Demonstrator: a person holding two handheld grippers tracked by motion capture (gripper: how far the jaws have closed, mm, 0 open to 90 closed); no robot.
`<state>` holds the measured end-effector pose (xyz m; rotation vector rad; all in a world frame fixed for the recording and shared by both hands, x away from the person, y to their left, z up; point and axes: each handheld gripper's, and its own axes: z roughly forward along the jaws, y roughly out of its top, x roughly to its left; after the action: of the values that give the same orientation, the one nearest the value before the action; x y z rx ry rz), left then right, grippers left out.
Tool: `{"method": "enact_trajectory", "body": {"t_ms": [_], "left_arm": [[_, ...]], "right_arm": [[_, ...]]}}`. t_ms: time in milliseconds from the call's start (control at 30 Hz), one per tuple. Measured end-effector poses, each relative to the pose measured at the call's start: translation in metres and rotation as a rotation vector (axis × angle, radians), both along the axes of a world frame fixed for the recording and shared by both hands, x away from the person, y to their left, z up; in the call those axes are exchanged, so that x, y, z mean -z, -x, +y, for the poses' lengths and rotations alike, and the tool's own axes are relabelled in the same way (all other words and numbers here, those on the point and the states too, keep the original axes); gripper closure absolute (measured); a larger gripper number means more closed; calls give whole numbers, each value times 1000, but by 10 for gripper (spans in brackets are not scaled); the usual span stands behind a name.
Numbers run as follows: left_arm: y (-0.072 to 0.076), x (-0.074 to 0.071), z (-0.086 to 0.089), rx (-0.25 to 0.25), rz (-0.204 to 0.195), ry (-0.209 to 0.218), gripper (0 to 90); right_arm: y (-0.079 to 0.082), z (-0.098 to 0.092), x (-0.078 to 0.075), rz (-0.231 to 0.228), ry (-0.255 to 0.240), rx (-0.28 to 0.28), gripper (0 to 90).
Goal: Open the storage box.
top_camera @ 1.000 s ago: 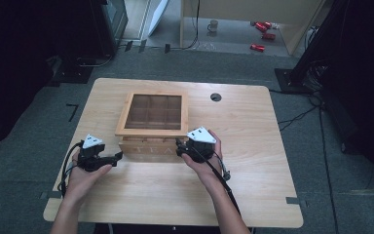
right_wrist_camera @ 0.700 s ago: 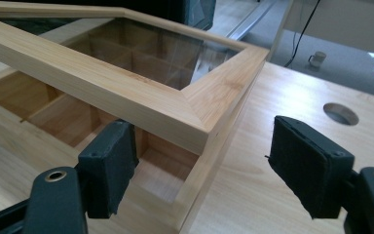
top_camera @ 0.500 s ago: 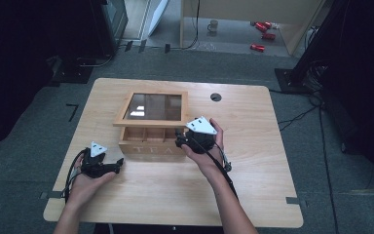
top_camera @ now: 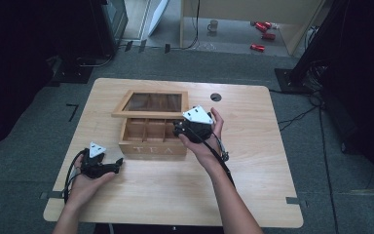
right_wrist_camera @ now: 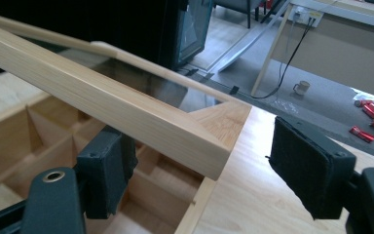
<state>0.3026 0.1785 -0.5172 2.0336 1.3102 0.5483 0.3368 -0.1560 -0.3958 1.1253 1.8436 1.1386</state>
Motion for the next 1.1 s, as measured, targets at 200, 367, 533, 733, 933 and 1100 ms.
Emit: {"method": "enact_trajectory", "body": {"t_ms": [200,367,533,733,933,1100], "left_arm": [[0,0,0,0,-2,2,159],[0,0,0,0,-2,3,161],[0,0,0,0,-1,2,161],[0,0,1,5,-1,6,162],[0,0,1,8,0,10,162],[0,0,1,9,0,11,162]], "right_arm": [[-9,1,-8,-45,11,-10,282],[-16,2,-10,-59,5,-39,323],[-23,0,-14,-84,-36,-50,366],[-34,-1,-20,-103,-38,-57,378],[-45,-2,-24,-107,-35,-56,405],[-53,-4,-22,-104,-33,-63,432]]}}
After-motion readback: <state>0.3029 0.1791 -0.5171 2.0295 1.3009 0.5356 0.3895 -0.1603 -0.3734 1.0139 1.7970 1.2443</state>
